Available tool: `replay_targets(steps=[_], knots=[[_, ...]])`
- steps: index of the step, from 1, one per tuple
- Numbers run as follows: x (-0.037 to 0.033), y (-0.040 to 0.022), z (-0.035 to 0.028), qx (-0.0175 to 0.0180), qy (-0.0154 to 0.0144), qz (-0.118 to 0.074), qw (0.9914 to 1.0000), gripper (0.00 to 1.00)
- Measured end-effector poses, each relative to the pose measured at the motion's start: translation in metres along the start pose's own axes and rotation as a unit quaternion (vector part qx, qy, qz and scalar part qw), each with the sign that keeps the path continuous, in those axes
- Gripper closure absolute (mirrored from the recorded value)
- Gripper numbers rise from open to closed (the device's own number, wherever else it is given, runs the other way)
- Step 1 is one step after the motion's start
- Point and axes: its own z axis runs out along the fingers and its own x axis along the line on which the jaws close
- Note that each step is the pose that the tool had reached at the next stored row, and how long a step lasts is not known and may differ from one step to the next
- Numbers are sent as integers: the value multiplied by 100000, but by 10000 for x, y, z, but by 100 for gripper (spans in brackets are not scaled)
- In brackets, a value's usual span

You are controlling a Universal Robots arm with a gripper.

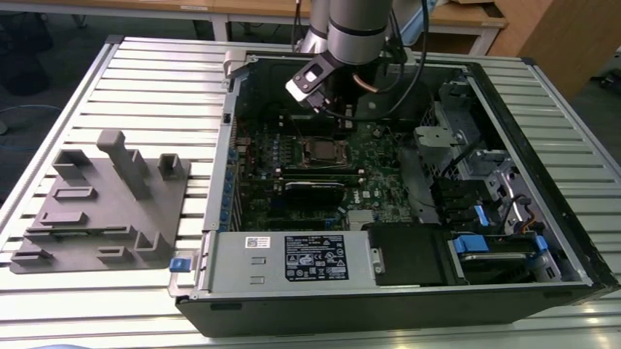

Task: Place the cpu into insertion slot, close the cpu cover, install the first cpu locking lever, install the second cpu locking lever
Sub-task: 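Close the cpu cover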

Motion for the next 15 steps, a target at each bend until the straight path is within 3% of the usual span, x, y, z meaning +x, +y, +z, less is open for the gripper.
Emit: replay_targets(steps=[5,15], knots=[[-4,-118,26,3,-6,3,100000,89],[-4,-154,27,5,0,4,100000,89]])
